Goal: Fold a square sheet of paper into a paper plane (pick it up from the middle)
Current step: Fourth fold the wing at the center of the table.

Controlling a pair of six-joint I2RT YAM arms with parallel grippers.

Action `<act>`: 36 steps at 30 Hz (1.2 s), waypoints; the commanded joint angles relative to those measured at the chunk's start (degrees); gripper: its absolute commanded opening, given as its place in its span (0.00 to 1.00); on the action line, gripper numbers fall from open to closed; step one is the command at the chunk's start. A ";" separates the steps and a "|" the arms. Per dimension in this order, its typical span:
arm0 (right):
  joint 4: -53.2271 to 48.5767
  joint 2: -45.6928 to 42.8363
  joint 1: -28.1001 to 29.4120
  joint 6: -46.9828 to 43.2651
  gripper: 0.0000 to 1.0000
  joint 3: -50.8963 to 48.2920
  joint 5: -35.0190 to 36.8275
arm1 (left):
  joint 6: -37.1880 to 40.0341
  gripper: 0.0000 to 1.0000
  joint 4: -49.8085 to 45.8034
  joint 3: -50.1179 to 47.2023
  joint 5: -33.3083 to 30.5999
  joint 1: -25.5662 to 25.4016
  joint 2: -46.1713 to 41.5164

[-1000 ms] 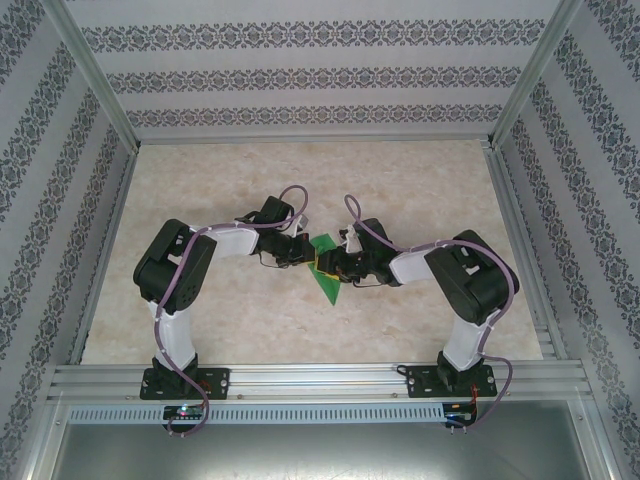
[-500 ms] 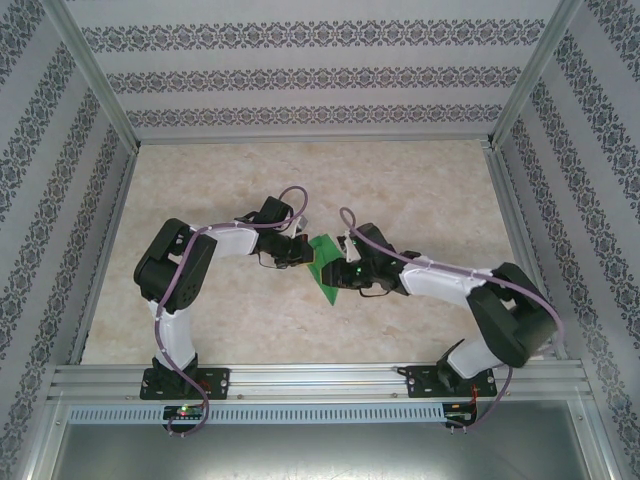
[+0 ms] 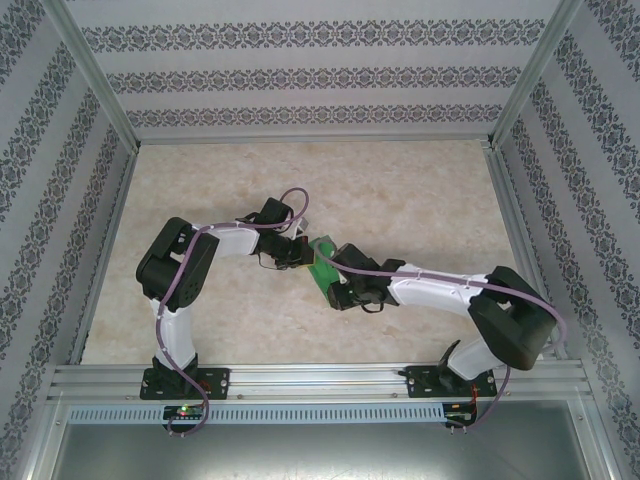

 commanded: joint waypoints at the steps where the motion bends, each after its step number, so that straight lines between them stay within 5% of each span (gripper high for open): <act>1: 0.48 1.14 0.95 -1.02 0.27 1.97 2.53 | 2.03 0.00 -3.50 0.74 0.23 0.70 1.76; 13: 1.78 4.56 2.22 -0.24 0.27 3.12 1.39 | 2.55 0.00 -4.20 1.15 -0.04 0.88 2.32; 36: -10.25 11.58 8.67 -3.44 0.15 10.34 15.38 | 4.54 0.00 -7.40 2.34 -0.64 1.41 1.79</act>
